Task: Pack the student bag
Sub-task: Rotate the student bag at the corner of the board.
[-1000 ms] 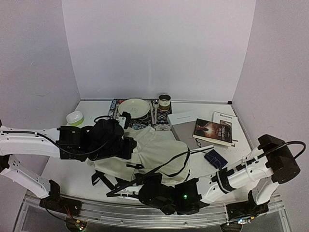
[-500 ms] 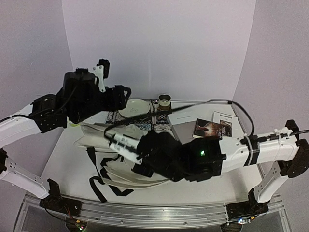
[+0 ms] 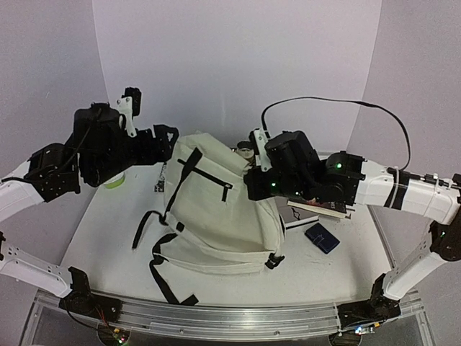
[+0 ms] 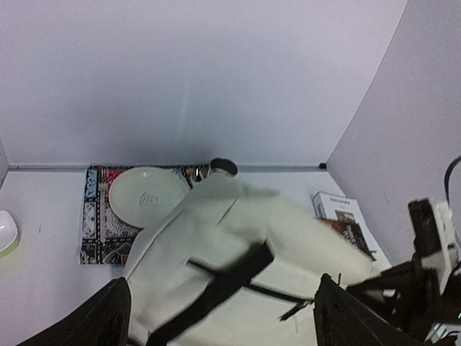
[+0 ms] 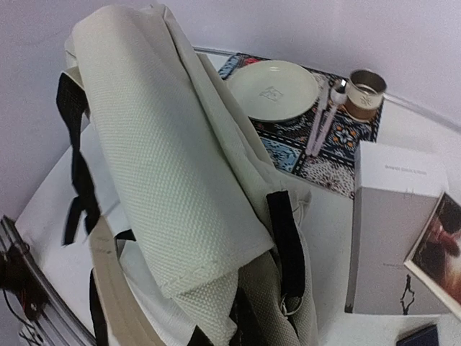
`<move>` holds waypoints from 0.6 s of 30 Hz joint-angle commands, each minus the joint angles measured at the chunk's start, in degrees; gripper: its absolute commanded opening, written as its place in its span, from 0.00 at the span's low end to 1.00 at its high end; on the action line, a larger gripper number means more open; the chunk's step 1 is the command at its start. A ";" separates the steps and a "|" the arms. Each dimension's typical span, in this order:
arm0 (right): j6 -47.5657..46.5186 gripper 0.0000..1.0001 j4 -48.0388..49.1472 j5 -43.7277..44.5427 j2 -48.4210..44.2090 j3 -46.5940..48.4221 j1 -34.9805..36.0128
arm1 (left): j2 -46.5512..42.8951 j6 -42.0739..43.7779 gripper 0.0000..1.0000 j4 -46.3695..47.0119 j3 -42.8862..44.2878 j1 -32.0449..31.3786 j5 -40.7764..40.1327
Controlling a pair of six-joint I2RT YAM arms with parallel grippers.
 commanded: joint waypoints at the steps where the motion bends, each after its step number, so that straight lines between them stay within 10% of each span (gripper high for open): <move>1: 11.45 0.00 -0.37 0.77 -4.50 -5.34 -2.89 | -0.16 -7.25 0.90 -2.14 -6.23 -0.06 2.57; 18: 33.45 0.00 8.88 6.27 -19.72 -34.17 -3.10 | 10.07 -23.64 0.96 19.38 -29.63 0.06 19.26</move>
